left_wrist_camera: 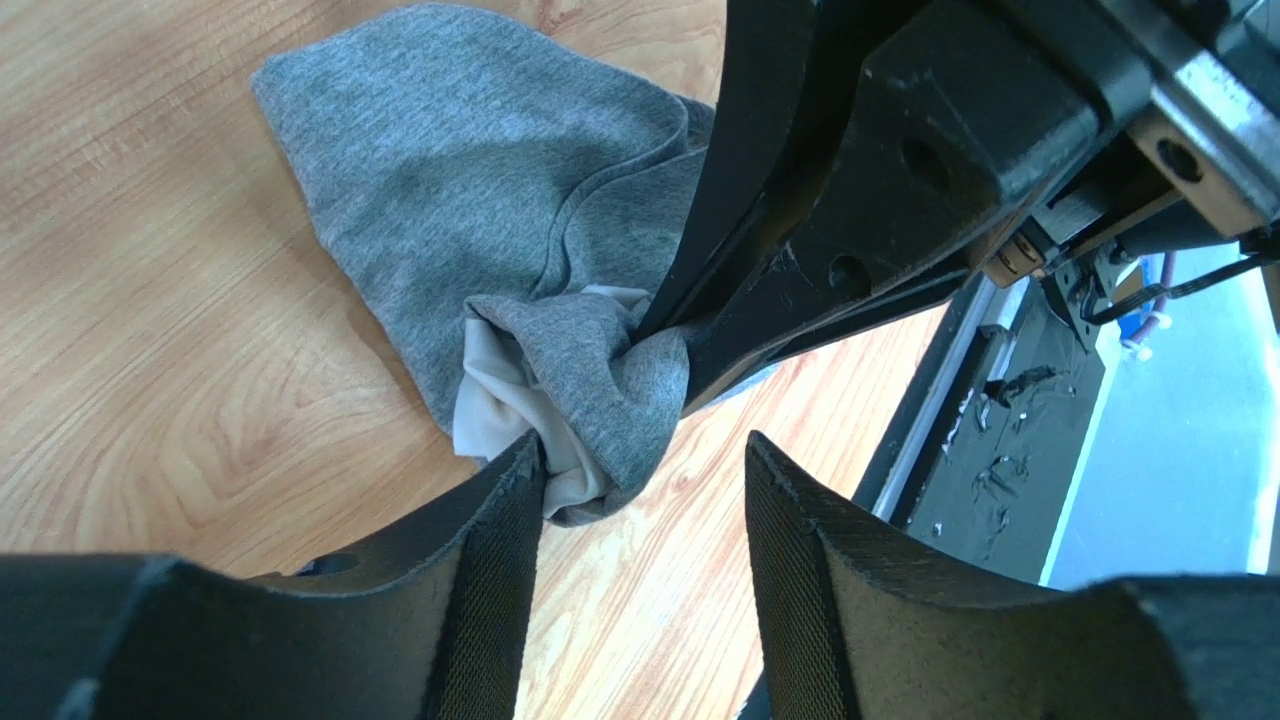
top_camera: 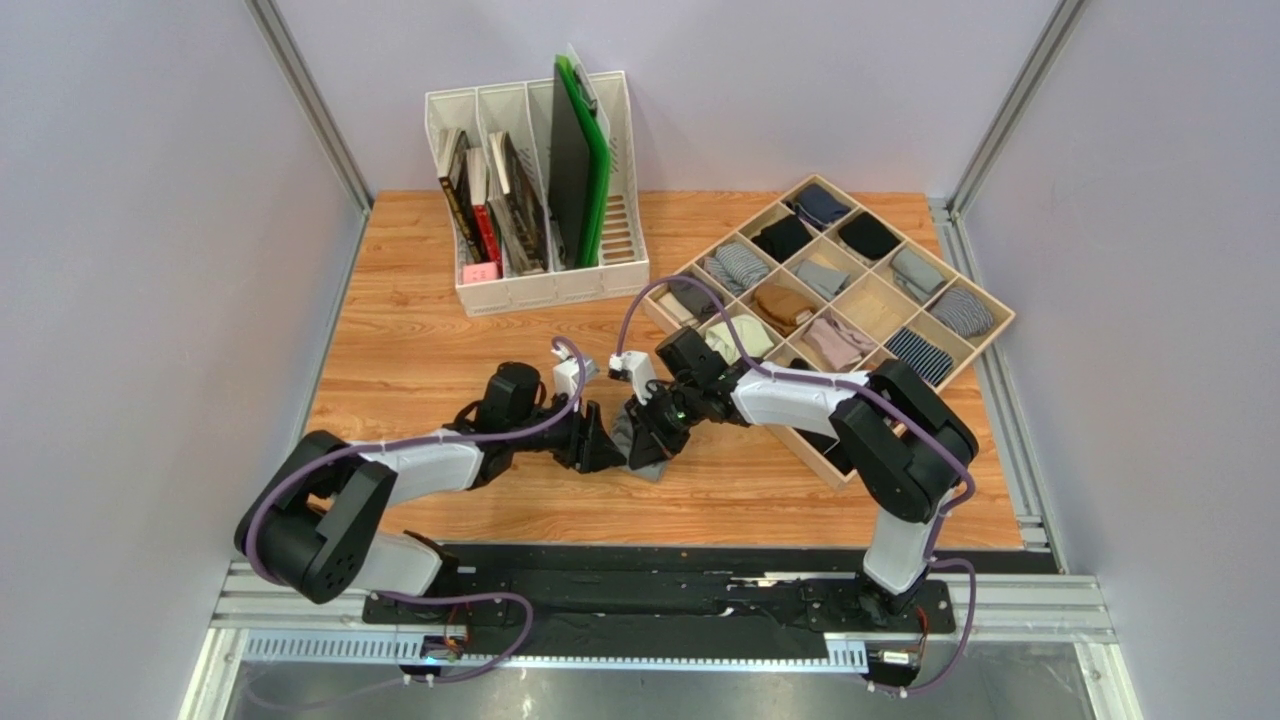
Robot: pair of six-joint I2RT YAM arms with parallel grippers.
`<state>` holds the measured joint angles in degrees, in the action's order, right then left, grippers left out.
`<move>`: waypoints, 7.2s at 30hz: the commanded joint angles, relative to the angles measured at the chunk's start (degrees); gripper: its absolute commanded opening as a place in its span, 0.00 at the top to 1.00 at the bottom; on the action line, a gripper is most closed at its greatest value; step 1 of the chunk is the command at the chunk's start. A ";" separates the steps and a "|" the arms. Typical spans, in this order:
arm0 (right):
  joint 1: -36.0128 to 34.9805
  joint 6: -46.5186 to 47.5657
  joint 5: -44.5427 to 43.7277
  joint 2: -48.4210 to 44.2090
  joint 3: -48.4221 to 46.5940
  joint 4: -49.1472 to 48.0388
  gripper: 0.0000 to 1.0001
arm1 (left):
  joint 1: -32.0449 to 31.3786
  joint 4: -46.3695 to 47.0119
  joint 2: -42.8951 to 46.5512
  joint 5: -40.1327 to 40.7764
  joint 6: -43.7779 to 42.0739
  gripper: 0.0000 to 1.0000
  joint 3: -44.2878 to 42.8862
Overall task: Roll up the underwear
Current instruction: Roll the underwear to the center of the board.
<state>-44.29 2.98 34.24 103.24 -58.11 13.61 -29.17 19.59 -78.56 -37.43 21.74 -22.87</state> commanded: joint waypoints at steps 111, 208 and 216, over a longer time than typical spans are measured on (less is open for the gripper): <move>-12.31 4.23 -26.25 -0.06 -3.85 4.49 1.00 | 7.81 2.81 -9.06 2.01 13.51 0.40 -2.35; -21.80 8.89 -35.13 -8.50 3.88 3.88 1.00 | 7.81 -13.62 -3.10 0.33 4.02 0.32 -12.47; -17.77 6.42 -25.73 -7.97 0.54 7.39 1.00 | 7.81 -14.76 5.17 7.45 4.63 0.33 -5.08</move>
<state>-64.05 12.12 0.71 95.98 -54.85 17.04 -21.26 5.37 -76.93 -34.35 26.70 -30.87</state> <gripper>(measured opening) 0.033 0.672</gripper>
